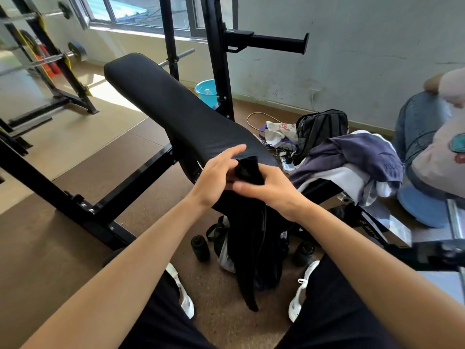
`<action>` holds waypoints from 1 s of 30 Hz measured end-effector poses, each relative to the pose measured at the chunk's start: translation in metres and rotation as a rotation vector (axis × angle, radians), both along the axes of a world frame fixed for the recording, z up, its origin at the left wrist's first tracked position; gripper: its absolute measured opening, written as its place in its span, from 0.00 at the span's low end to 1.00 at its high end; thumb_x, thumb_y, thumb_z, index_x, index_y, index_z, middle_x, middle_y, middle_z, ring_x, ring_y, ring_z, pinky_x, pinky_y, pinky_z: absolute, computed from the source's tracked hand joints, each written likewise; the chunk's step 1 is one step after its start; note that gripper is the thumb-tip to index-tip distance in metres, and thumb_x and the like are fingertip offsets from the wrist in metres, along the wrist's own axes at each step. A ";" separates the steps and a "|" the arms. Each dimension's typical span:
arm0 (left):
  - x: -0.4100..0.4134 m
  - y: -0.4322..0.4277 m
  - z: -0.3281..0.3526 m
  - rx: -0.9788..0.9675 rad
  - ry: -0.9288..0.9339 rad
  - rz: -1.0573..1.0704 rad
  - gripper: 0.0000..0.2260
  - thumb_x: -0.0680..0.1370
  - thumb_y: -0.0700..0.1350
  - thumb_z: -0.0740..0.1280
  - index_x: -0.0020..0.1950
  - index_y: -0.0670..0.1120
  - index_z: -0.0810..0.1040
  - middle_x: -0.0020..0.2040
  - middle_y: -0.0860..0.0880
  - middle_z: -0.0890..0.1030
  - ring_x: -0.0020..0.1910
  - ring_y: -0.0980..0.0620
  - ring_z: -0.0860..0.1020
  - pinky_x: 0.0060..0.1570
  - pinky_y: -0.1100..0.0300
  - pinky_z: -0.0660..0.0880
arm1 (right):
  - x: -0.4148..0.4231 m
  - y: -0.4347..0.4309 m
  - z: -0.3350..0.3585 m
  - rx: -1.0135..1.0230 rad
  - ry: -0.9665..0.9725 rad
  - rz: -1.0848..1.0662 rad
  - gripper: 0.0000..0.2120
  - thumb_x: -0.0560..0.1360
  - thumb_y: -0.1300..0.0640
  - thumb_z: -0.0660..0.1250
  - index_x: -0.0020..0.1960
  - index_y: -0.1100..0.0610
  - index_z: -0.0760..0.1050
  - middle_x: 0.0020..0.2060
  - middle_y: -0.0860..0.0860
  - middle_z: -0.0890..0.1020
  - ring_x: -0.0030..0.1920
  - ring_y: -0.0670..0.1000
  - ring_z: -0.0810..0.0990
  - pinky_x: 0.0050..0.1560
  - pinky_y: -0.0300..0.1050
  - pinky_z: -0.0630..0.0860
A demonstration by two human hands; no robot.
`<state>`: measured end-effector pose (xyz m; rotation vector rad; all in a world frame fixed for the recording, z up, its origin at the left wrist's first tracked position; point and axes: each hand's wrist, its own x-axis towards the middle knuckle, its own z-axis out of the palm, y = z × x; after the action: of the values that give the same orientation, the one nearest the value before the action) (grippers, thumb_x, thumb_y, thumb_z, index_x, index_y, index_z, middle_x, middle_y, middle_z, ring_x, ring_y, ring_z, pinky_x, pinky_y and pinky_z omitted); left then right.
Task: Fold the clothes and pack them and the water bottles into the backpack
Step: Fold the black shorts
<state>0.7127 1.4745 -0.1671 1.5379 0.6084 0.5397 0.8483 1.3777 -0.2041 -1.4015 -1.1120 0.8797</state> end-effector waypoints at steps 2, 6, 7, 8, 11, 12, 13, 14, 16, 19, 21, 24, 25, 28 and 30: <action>-0.006 0.001 0.004 0.042 0.010 -0.157 0.22 0.85 0.38 0.50 0.77 0.49 0.69 0.54 0.40 0.84 0.52 0.48 0.84 0.55 0.57 0.81 | 0.006 -0.004 -0.005 0.058 -0.119 0.019 0.17 0.72 0.67 0.76 0.59 0.54 0.82 0.53 0.48 0.87 0.56 0.46 0.84 0.60 0.41 0.78; -0.019 0.006 0.009 0.268 0.001 -0.151 0.21 0.85 0.36 0.53 0.73 0.54 0.72 0.50 0.44 0.87 0.48 0.46 0.86 0.52 0.54 0.83 | 0.012 0.000 -0.013 0.040 -0.069 -0.070 0.11 0.76 0.60 0.73 0.55 0.65 0.83 0.49 0.56 0.86 0.50 0.51 0.81 0.57 0.54 0.77; -0.024 0.011 0.006 0.311 -0.022 -0.036 0.20 0.84 0.35 0.56 0.71 0.52 0.74 0.48 0.44 0.87 0.45 0.46 0.87 0.47 0.55 0.84 | 0.013 -0.001 -0.013 0.015 -0.012 -0.090 0.10 0.78 0.61 0.72 0.54 0.67 0.82 0.46 0.56 0.84 0.48 0.52 0.80 0.54 0.56 0.76; -0.031 0.017 0.001 0.316 -0.047 0.089 0.18 0.84 0.36 0.58 0.70 0.50 0.76 0.47 0.45 0.87 0.44 0.46 0.86 0.43 0.56 0.84 | 0.014 -0.002 -0.012 0.006 0.028 -0.112 0.09 0.79 0.62 0.71 0.53 0.68 0.82 0.45 0.57 0.84 0.47 0.54 0.80 0.54 0.58 0.77; -0.060 0.034 -0.043 0.227 0.030 0.240 0.20 0.79 0.44 0.67 0.72 0.48 0.74 0.53 0.46 0.82 0.51 0.48 0.82 0.49 0.55 0.83 | 0.017 -0.007 -0.008 -0.020 0.121 -0.133 0.09 0.79 0.63 0.70 0.54 0.69 0.81 0.47 0.60 0.85 0.49 0.56 0.83 0.60 0.61 0.79; -0.070 0.035 -0.064 0.197 0.144 0.183 0.27 0.76 0.51 0.71 0.75 0.49 0.72 0.58 0.48 0.79 0.57 0.50 0.79 0.57 0.53 0.81 | 0.017 -0.008 -0.007 -0.022 0.139 -0.134 0.09 0.79 0.63 0.70 0.55 0.69 0.81 0.49 0.60 0.85 0.49 0.56 0.84 0.61 0.59 0.79; -0.079 0.034 -0.085 0.151 0.257 0.093 0.37 0.71 0.60 0.73 0.77 0.52 0.68 0.65 0.50 0.75 0.64 0.51 0.76 0.65 0.51 0.76 | 0.017 -0.009 -0.007 -0.023 0.153 -0.131 0.10 0.79 0.63 0.70 0.56 0.69 0.81 0.50 0.61 0.85 0.50 0.56 0.84 0.61 0.57 0.79; -0.085 0.029 -0.104 0.080 0.337 -0.009 0.47 0.65 0.67 0.75 0.80 0.54 0.63 0.70 0.53 0.71 0.70 0.53 0.71 0.70 0.51 0.71 | 0.017 -0.009 -0.008 -0.030 0.163 -0.132 0.10 0.79 0.62 0.70 0.56 0.69 0.81 0.51 0.61 0.85 0.50 0.55 0.85 0.60 0.55 0.80; -0.084 0.015 -0.130 -0.062 0.363 -0.179 0.56 0.59 0.70 0.77 0.81 0.54 0.58 0.76 0.54 0.66 0.76 0.54 0.65 0.73 0.55 0.65 | 0.017 -0.010 -0.007 -0.031 0.177 -0.131 0.11 0.79 0.62 0.69 0.58 0.70 0.80 0.52 0.62 0.85 0.51 0.55 0.84 0.60 0.53 0.80; -0.061 0.003 -0.142 -0.173 0.245 -0.169 0.41 0.66 0.64 0.76 0.74 0.51 0.68 0.71 0.51 0.74 0.71 0.52 0.72 0.69 0.57 0.67 | 0.019 -0.014 -0.008 -0.031 0.194 -0.108 0.13 0.80 0.62 0.68 0.59 0.71 0.79 0.54 0.64 0.83 0.52 0.57 0.83 0.59 0.52 0.80; -0.045 0.004 -0.137 -0.329 0.101 -0.123 0.25 0.74 0.58 0.76 0.66 0.49 0.76 0.65 0.49 0.80 0.65 0.48 0.78 0.66 0.52 0.70 | 0.021 -0.015 -0.009 -0.037 0.209 -0.098 0.13 0.80 0.63 0.68 0.60 0.71 0.78 0.53 0.63 0.83 0.52 0.57 0.83 0.56 0.49 0.81; -0.031 0.015 -0.119 -0.461 -0.077 -0.056 0.13 0.80 0.44 0.69 0.65 0.46 0.80 0.60 0.46 0.85 0.62 0.46 0.82 0.59 0.54 0.78 | 0.029 -0.016 -0.011 -0.044 0.209 -0.110 0.08 0.80 0.64 0.67 0.56 0.67 0.81 0.50 0.59 0.85 0.49 0.53 0.85 0.53 0.45 0.82; -0.028 0.018 -0.111 -0.477 -0.129 -0.048 0.12 0.81 0.41 0.66 0.65 0.44 0.80 0.60 0.44 0.85 0.61 0.45 0.82 0.57 0.55 0.80 | 0.033 -0.016 -0.013 -0.048 0.208 -0.118 0.07 0.80 0.64 0.68 0.54 0.65 0.82 0.49 0.57 0.86 0.49 0.52 0.85 0.53 0.44 0.82; -0.021 0.028 -0.088 -0.391 -0.163 -0.006 0.11 0.82 0.38 0.64 0.63 0.41 0.80 0.58 0.42 0.84 0.57 0.47 0.84 0.53 0.57 0.81 | 0.044 -0.019 -0.015 -0.054 0.211 -0.156 0.05 0.80 0.64 0.68 0.52 0.62 0.83 0.47 0.54 0.87 0.47 0.51 0.85 0.52 0.43 0.82; -0.016 0.035 -0.067 -0.226 -0.121 0.042 0.08 0.81 0.37 0.67 0.56 0.44 0.83 0.53 0.44 0.85 0.52 0.47 0.84 0.52 0.56 0.82 | 0.050 -0.020 -0.016 -0.051 0.180 -0.191 0.06 0.80 0.65 0.68 0.52 0.60 0.83 0.46 0.51 0.87 0.47 0.49 0.86 0.51 0.41 0.81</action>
<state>0.6962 1.5093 -0.2338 1.2726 0.5889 0.5714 0.8985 1.3576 -0.2198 -1.4143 -0.8107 0.8818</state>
